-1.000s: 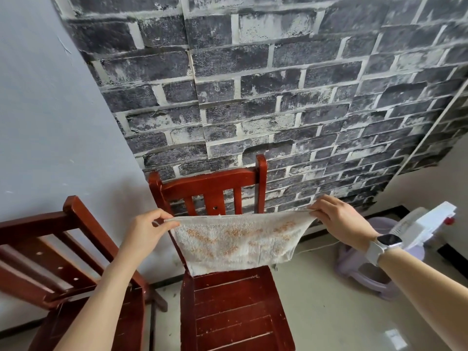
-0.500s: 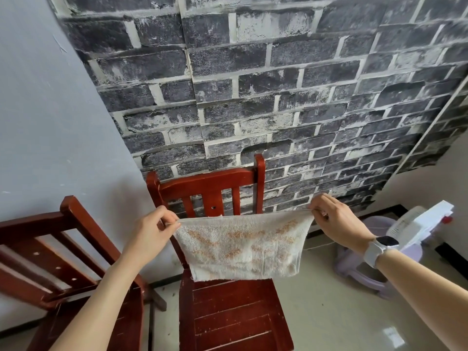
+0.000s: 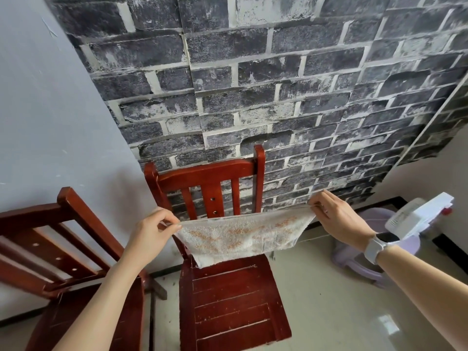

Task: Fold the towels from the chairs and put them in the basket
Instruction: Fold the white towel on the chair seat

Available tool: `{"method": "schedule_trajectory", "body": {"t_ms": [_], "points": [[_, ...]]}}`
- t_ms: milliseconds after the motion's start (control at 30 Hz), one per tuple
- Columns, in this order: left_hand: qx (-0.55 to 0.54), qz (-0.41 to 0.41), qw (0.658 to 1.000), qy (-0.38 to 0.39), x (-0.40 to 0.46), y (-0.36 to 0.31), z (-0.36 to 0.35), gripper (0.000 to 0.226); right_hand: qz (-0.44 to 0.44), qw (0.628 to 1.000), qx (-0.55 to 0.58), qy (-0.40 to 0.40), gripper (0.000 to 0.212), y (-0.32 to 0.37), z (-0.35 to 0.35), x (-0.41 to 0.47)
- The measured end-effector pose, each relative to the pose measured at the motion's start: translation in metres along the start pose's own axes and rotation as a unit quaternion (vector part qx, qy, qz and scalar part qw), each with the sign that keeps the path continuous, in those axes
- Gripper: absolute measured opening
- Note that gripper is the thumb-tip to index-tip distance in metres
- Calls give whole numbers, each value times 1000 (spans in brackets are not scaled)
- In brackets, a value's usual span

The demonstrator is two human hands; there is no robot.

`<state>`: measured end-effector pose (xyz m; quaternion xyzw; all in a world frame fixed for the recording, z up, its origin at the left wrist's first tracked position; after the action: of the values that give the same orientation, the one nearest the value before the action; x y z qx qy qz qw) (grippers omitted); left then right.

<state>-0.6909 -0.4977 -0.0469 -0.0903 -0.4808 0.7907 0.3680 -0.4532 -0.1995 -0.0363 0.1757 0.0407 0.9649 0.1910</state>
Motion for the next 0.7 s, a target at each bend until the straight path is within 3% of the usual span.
{"method": "schedule_trajectory", "body": {"t_ms": [100, 233, 467, 600, 700], "points": [[25, 8, 1000, -4, -13, 9, -4, 12, 8, 1000, -19, 22, 20, 1, -13, -11], [49, -1, 999, -17, -44, 27, -17, 10, 5, 999, -21, 50, 11, 11, -35, -40], [-34, 155, 987, -19, -134, 83, -57, 6, -104, 982, 93, 124, 19, 25, -107, -124], [-20, 199, 980, -9, -169, 102, -71, 6, -124, 969, 84, 194, 22, 27, -135, -162], [-1, 214, 977, -15, -174, 119, -77, 8, -112, 973, 62, 190, 23, 33, -146, -164]]}}
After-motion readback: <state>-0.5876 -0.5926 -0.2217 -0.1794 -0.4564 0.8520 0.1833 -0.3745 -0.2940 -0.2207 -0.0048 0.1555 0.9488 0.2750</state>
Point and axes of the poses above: each hand's wrist, its own x-axis towards the middle knuckle, its own z-axis out of the back of the hand, y = z × x, the point moved 4 cm from there along x, towards the middle knuckle, and after that the axes turned 15 degrees about -x, right-handed, at the moved point
